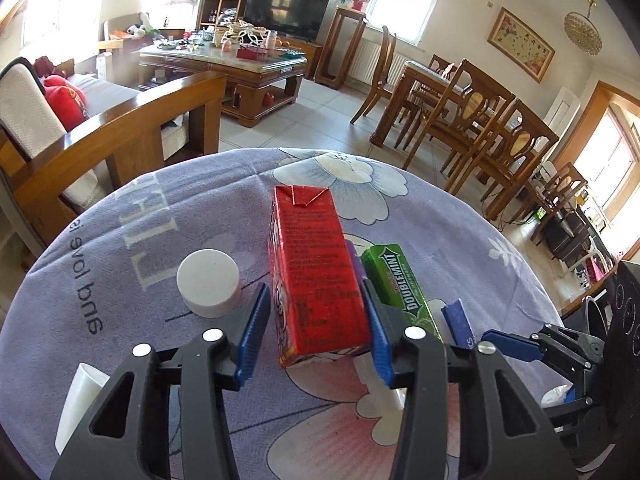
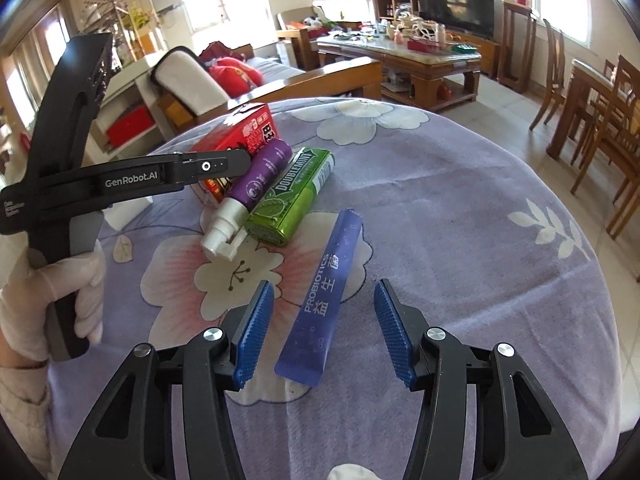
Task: Collect trash
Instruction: 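Grasp the red milk carton with the left tool while the right tool grasps the blue tube, then carry the red carton and blue tube over the black bin with both tools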
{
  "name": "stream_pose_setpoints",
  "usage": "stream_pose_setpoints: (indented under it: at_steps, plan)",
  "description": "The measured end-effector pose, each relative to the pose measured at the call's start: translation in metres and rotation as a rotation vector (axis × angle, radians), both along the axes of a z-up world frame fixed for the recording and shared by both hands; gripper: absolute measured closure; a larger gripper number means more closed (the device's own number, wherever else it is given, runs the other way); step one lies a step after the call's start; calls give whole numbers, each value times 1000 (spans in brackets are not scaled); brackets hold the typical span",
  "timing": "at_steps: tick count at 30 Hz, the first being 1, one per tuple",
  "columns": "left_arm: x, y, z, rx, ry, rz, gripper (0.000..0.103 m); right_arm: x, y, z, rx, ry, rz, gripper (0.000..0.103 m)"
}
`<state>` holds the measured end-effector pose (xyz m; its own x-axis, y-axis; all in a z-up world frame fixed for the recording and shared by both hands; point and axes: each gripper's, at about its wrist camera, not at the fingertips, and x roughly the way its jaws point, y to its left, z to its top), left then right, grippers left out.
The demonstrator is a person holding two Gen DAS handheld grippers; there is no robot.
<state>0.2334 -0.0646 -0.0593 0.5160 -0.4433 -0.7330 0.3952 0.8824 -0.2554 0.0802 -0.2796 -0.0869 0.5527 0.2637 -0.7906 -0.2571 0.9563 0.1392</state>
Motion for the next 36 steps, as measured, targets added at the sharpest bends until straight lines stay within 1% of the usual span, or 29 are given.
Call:
stream_pose_setpoints:
  at_steps: [1,2,3,4,5,8,11,16,21,25,28,31,36]
  plan:
    - [0,0,0,8,-4,-3,64,0,0,0,-11,-3,-2,55]
    - [0,-1,-1,30,-11,-3,69,0,1,0,-24,-6,-4,59]
    - [1,-2,-2,46,-13,-2,69,0,1,0,-36,-10,-6,61]
    - [1,-2,-3,47,-11,0,70,0,2,-1,-46,-13,-8,65]
    - [1,0,-3,38,-9,3,70,-1,2,0,-53,-15,-11,71]
    - [-1,5,0,23,-21,19,71,1,-4,-1,-43,-11,-29,83]
    - [-5,10,6,5,-42,28,71,0,-14,-1,-8,-1,-46,84]
    - [-19,12,18,-31,-63,11,71,-13,-25,8,22,-19,-63,84]
    - [-47,3,36,-60,-98,-29,71,-38,-40,26,50,-52,-71,84]
    - [-76,-14,51,-72,-133,-80,71,-65,-51,39,67,-78,-81,84]
    - [-100,-35,60,-86,-151,-137,71,-90,-65,52,71,-106,-100,84]
    - [-121,-55,66,-98,-165,-188,71,-117,-84,63,72,-132,-128,84]
    - [-155,-104,70,-120,-177,-288,71,-160,-126,74,66,-164,-196,84]
